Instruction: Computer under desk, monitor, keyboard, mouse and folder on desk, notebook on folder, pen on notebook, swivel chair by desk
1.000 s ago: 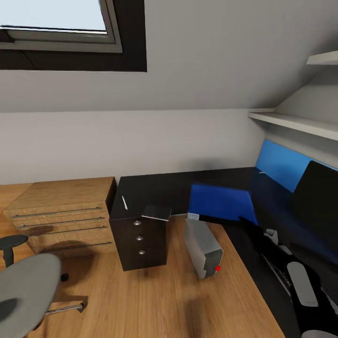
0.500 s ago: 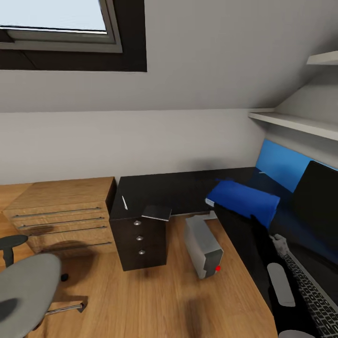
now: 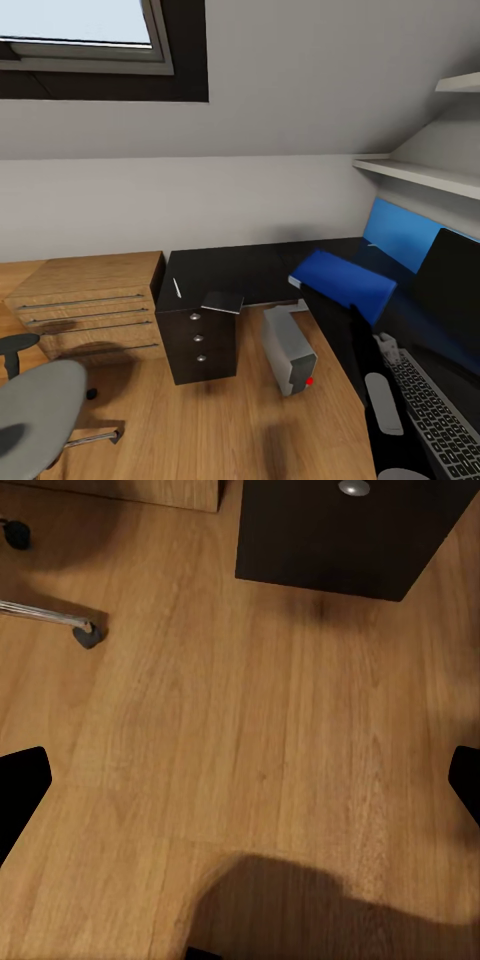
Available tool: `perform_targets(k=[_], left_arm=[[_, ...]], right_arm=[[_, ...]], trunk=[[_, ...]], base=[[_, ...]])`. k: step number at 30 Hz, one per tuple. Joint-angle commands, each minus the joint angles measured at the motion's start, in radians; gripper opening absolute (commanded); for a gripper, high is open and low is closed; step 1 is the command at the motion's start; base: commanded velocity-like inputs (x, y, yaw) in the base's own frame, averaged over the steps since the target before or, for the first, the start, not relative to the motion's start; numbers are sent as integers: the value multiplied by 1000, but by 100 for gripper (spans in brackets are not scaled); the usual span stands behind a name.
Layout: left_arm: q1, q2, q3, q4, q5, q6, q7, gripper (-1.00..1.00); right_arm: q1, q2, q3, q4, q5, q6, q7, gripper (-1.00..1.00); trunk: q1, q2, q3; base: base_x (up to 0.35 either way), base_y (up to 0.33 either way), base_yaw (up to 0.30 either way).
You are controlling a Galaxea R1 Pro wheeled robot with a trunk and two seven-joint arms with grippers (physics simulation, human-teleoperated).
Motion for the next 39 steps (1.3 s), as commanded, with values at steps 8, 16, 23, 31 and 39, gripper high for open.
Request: perform_targets(k=[8,16,23,31,39], left_arm=[[-1,0,-7,-3,11,-5,-3,100],[-1,0,-6,-3,11,-4,-3,100],[-1,0,-6,-3,11,-4,-3,100],[-1,1,-6,-3,12,-5,-1,100],[-1,0,-6,-3,12,-6,0,100]], right_arm=[[-1,7,1,-2,-28,6,34,-100],[-1,7,-1,-1,-158,3,27,-100],[-1,4,4,20,-170,-3,-37,-100],[-5,-1,31,144,-165,-31,-56,-100],[-11,-3,33,237,-152,-142,-59,-100]], trunk=[[0,-2,-2],[0,-2,-2],[0,-2,-2],[0,-2,-2],[0,-2,-2]], base=[[0,0,0],[112,0,0],[328,-17,0],[319,-62,0],[51,-4,0]])
